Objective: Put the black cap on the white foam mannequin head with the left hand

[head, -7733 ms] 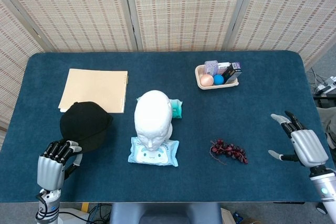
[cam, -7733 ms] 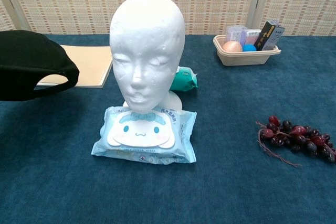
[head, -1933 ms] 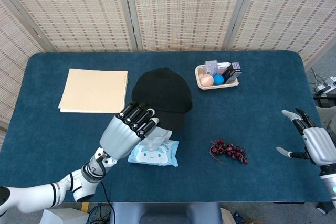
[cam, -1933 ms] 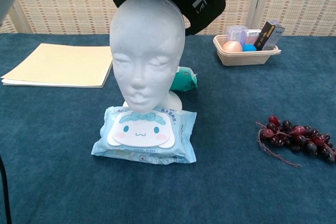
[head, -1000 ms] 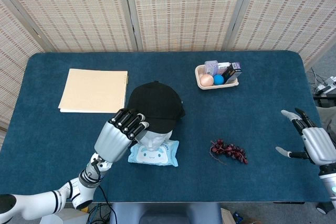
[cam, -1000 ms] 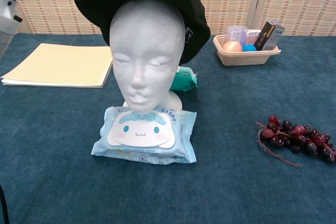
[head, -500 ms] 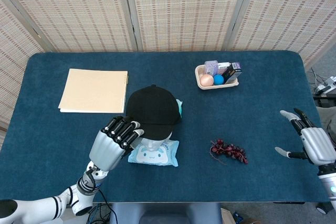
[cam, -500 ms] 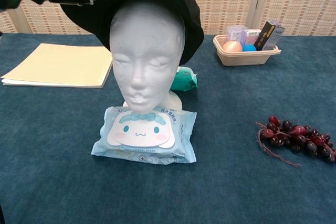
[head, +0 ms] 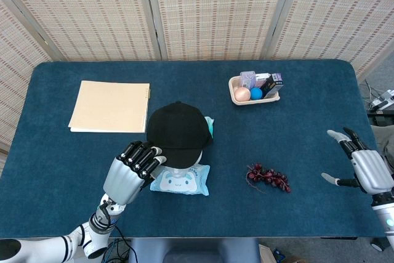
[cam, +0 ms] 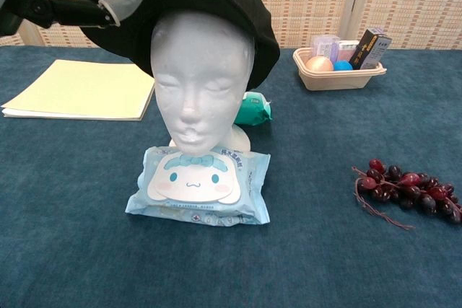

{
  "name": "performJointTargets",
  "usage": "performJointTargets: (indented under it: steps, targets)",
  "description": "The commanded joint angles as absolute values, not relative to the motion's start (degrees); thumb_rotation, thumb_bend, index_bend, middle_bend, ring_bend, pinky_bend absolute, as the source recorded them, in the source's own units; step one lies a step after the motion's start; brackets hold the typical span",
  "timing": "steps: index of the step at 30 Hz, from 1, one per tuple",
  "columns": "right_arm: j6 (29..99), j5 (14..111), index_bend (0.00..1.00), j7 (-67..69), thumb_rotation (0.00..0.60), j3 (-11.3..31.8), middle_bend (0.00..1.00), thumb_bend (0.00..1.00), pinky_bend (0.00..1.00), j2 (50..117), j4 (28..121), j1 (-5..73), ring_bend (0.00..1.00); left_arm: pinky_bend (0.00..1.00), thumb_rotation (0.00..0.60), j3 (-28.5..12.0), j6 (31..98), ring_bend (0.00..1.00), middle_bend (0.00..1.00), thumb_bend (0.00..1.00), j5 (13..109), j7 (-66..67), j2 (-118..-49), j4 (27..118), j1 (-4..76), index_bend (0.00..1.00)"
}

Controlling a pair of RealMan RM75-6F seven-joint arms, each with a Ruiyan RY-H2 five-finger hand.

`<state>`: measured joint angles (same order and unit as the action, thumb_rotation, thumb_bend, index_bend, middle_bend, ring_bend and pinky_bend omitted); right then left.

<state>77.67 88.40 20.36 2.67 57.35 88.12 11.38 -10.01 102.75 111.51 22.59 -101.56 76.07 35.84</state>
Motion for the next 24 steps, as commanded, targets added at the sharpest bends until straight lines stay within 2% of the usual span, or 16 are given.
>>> performJointTargets:
  steps: [1,24]
  targets:
    - [77.62,88.33,0.08,20.34,0.600,2.70,0.19,0.00,0.22,57.35,88.13,11.40,0.03,0.47,0.600,-9.91,102.85,0.40,0.54,0.44,111.62,22.27,-101.69,75.94,35.59,0.89]
    - [77.64,88.34,0.08,20.41,0.600,2.70,0.19,0.00,0.22,57.28,88.19,11.39,0.03,0.47,0.600,-8.06,102.73,0.40,0.54,0.43,112.50,21.40,-101.21,77.49,32.48,0.82]
